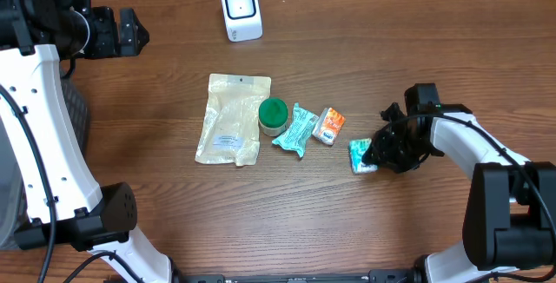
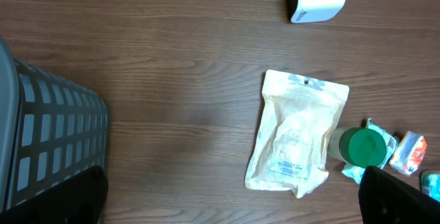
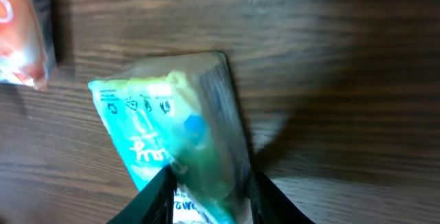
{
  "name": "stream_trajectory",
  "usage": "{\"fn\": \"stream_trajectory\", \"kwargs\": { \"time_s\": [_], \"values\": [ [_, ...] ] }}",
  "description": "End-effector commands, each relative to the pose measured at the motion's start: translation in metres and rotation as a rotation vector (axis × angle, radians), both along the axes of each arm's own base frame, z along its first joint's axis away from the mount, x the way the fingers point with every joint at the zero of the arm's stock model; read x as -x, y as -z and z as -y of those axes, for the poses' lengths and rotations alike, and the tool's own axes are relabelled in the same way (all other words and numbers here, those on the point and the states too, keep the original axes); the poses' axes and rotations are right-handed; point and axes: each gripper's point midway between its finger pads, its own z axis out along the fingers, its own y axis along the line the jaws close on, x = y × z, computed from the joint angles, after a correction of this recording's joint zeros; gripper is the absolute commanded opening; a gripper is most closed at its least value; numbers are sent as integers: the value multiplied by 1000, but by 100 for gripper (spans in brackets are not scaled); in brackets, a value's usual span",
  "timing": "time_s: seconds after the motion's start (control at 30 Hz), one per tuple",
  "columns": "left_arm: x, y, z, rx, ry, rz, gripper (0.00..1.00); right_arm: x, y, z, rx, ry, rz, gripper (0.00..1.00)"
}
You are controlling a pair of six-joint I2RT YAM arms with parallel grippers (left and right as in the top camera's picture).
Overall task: Scan the item barcode
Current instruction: 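Lower the right gripper onto the small teal box and grasp it, then lift the teal box and carry it toward the white scanner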
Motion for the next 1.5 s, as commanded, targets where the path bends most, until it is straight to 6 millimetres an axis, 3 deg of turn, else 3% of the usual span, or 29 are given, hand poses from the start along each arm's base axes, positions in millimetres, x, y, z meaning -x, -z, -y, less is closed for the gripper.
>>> {"fn": "stream_trajectory", "kwargs": {
  "time_s": [0.0,0.1,0.17,0.27,0.37,0.47,0.53,0.67,0.83,1.07,1.23,1.47],
  "values": [
    [0,2,-2,-9,8,-7,100,9,3,-8,-50,-10,3,32],
    [0,2,-2,-9,8,-7,100,11,8,-9,-56,23,-4,22],
    [0,2,-2,-9,8,-7,100,9,9,-9,-56,65,-13,4],
    [0,2,-2,-9,8,-7,100,6,5,-12,-78,84,-14,4],
    [0,2,-2,-9,8,-7,99,-1,-12,-26,-172,76,-5,4],
    [0,2,-2,-9,8,-7,99,-14,-47,-45,-310,55,29,4],
    [0,2,-2,-9,8,-7,100,-23,-86,-65,-474,-3,91,4],
    [0,2,-2,-9,8,-7,99,-41,-192,-98,-874,-116,265,4],
    [0,2,-2,-9,8,-7,100,-46,-262,-105,-1174,-219,314,4],
    [0,2,-2,-9,8,-7,100,-77,-287,-106,-1154,-43,106,4],
    [0,2,-2,-9,8,-7,100,-92,-314,-106,-1160,35,77,4],
    [0,2,-2,-9,8,-7,99,-88,-346,-118,-1191,-22,156,4]
  ]
}}
